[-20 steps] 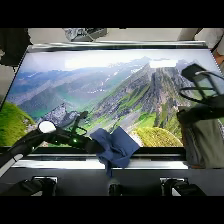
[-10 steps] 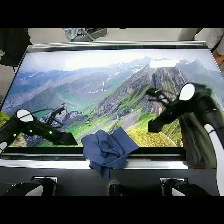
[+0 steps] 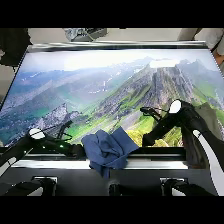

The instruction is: Fold the shirts.

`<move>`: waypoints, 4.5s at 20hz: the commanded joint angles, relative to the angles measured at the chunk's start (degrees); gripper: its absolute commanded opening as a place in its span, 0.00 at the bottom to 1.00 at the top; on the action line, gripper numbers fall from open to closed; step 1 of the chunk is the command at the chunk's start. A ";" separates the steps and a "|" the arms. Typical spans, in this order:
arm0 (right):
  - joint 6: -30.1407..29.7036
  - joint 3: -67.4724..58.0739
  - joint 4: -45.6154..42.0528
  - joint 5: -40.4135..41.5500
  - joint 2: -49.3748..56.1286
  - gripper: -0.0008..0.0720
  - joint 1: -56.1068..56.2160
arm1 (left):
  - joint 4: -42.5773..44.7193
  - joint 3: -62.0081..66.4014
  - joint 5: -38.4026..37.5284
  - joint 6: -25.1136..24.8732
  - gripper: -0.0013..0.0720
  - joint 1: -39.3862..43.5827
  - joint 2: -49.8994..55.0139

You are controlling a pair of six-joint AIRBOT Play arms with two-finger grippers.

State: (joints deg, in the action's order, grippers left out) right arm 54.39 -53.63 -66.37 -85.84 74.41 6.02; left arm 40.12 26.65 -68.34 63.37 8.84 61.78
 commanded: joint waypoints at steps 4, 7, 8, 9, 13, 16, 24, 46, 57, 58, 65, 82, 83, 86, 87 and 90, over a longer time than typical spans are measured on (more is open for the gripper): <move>0.15 4.52 1.77 1.51 0.11 0.97 0.00 | -4.52 -1.44 12.96 -0.85 0.30 6.73 -0.20; 0.33 8.02 7.06 5.57 0.11 0.98 0.00 | -4.79 -1.42 12.63 -1.73 0.06 6.71 -0.22; 0.15 9.18 9.33 7.26 0.13 0.98 0.00 | -4.76 -1.42 12.48 -1.90 0.06 6.71 -0.22; -0.07 10.25 11.39 9.14 0.13 0.98 0.00 | -4.76 -1.40 12.24 -1.90 0.06 6.71 -0.22; -1.29 14.12 19.23 13.88 0.13 0.98 0.00 | -4.57 -1.38 10.67 -2.97 0.05 6.71 -0.22; 0.07 17.25 21.40 16.68 0.13 0.98 0.00 | -4.57 -1.38 10.49 -2.97 0.05 6.71 -0.22; 1.16 18.82 24.20 16.70 0.13 0.14 0.00 | -4.57 -1.36 11.23 -2.97 0.05 6.71 -0.22; 8.87 -51.65 -23.47 19.34 -32.61 0.07 -0.28 | 27.80 81.18 2.47 15.34 0.05 -7.69 -16.00; 6.19 -35.98 -26.99 -14.34 -21.79 0.07 -0.28 | 43.50 59.39 -6.47 18.32 0.05 -7.69 -10.69; 6.34 -30.80 -27.41 -8.24 -20.20 0.07 -0.28 | 43.47 54.31 -5.14 18.32 0.05 -7.69 -9.09; 21.07 -22.21 -22.77 44.39 5.03 0.07 -0.28 | 42.16 48.74 4.74 18.69 0.05 -8.02 19.23; 6.86 -32.15 -1.79 4.61 0.79 0.87 -12.79 | 28.83 67.56 -7.30 18.27 0.83 -28.89 36.70; 6.29 -31.82 -2.32 -0.72 -0.37 0.87 -13.35 | 28.70 66.07 -7.26 18.75 0.83 -30.29 37.16; 6.23 -28.41 -2.14 -9.42 -2.34 0.87 -11.78 | 25.31 61.59 -7.08 15.78 0.83 -31.21 39.69; 6.25 -27.12 -2.14 -9.64 -2.64 0.87 -10.62 | 22.69 60.78 -6.67 14.36 0.83 -31.01 40.68; 6.47 -23.69 -2.19 -8.28 -2.73 0.87 -6.51 | 17.22 60.13 -5.42 12.46 0.83 -29.94 43.56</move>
State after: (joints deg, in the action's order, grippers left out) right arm 61.39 -80.01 -68.58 -90.39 72.64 -3.07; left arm 62.35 88.05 -74.52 77.97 -21.06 102.91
